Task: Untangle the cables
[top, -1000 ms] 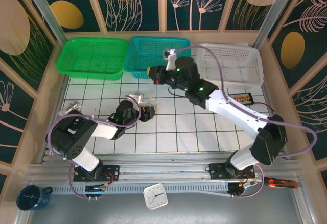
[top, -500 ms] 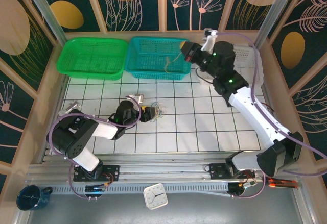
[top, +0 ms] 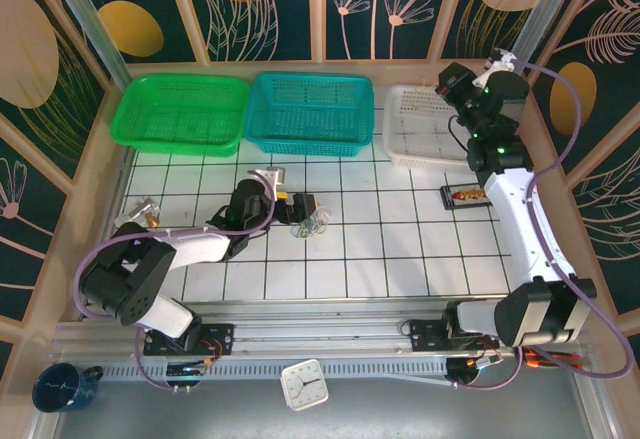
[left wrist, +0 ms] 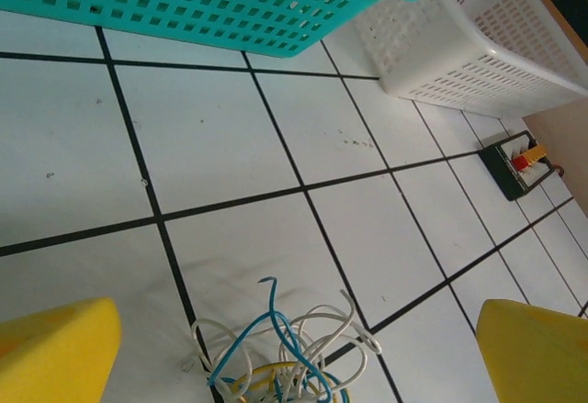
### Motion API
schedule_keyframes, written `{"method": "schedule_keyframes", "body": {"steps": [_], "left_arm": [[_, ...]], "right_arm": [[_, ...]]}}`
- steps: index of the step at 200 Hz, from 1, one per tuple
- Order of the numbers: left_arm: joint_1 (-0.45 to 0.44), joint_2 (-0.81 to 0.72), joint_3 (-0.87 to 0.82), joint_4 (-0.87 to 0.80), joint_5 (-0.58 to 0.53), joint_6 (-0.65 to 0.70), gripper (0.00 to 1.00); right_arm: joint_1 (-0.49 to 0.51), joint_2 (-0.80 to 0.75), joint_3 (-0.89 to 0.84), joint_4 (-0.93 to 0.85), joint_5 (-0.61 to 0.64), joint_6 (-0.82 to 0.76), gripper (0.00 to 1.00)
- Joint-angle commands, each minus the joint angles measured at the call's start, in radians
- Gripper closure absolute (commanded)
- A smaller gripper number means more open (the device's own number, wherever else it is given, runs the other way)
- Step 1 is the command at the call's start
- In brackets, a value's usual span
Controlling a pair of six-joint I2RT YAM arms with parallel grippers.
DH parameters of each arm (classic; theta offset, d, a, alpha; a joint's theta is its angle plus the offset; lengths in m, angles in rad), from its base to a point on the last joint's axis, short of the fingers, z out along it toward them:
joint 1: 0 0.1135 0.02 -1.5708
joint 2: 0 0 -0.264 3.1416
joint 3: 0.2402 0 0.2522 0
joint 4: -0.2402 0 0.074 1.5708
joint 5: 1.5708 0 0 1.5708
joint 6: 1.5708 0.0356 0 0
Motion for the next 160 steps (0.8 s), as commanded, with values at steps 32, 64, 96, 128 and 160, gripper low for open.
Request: {"method": "schedule_keyframes", "body": {"steps": [32,64,96,128,160], "left_arm": [[-0.005,-0.094,0.06,-0.1,0.059,-0.033,0.01],[-0.005,-0.146,0.092,-0.168,0.084,-0.039,0.01],[-0.005,-0.195,0.084,-0.196,0.069,-0.043,0.01],[-0.005,-0.21,0.067,-0.208,0.051,-0.067,0.01],[-0.005,-0.221,0.026,-0.183,0.067,-0.104,0.01]], "right_arm": [[-0.037,0.179,-0.028,0.076,0.086,-0.011,1.0],[-0.041,0.289,-0.019,0.082,0.112,-0.043,0.9],[-0.044,0.355,0.007,0.088,0.114,-0.061,0.54],[-0.044,0.364,0.021,0.089,0.076,-0.057,0.44],[-0.025,0.326,-0.013,0.119,0.022,-0.043,0.42]]}}
